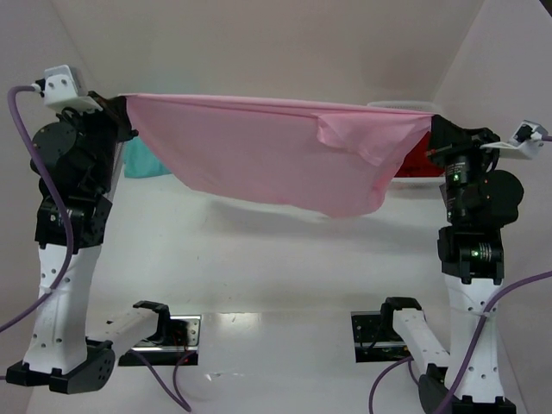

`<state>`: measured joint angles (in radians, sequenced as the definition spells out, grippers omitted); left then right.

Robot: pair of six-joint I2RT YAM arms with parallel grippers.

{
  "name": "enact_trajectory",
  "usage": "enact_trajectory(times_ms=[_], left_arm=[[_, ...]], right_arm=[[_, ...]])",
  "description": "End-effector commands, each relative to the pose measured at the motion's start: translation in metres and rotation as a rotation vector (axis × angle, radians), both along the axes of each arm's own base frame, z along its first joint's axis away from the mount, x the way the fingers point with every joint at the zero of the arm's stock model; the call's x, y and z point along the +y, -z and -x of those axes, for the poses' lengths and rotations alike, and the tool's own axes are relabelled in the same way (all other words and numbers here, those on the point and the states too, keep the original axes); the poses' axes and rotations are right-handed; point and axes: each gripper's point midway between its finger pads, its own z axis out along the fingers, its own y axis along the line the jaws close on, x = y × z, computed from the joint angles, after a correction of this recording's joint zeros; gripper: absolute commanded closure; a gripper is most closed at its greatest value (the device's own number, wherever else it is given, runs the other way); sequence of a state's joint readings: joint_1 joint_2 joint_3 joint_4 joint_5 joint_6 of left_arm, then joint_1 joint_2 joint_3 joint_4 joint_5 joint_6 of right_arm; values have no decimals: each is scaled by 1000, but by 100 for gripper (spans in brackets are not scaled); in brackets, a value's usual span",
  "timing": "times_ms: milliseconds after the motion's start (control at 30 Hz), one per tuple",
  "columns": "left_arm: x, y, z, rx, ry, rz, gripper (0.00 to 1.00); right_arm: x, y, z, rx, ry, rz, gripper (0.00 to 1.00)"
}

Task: Fold and stack the t-shirts
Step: Flatten out the tshirt

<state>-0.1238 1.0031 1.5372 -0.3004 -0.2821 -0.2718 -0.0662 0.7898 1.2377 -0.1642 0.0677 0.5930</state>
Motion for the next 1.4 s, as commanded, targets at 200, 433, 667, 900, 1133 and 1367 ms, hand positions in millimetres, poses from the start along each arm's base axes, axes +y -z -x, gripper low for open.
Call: enact_trajectory(times_ms=[200, 433, 667, 900, 1133, 1367], left_arm=[[45, -18, 1, -37, -243, -31, 100], [54, -19, 22, -76, -282, -13, 100], [54, -17, 28, -95, -280, 0, 100], [30, -1, 1, -75, -155, 5, 100], [0, 12, -31, -56, 1, 9, 100], [-6, 23, -44, -24, 25, 10, 100]], right_arm=[[-66, -12, 15, 8, 350, 5, 100], [-86, 3, 8, 48, 451, -16, 100], [-84, -6, 19, 2, 448, -28, 100], [-60, 8, -15, 13, 287, -19, 100], [-28, 17, -42, 11, 96, 3, 100], [-25, 25, -50, 31, 72, 18, 100]])
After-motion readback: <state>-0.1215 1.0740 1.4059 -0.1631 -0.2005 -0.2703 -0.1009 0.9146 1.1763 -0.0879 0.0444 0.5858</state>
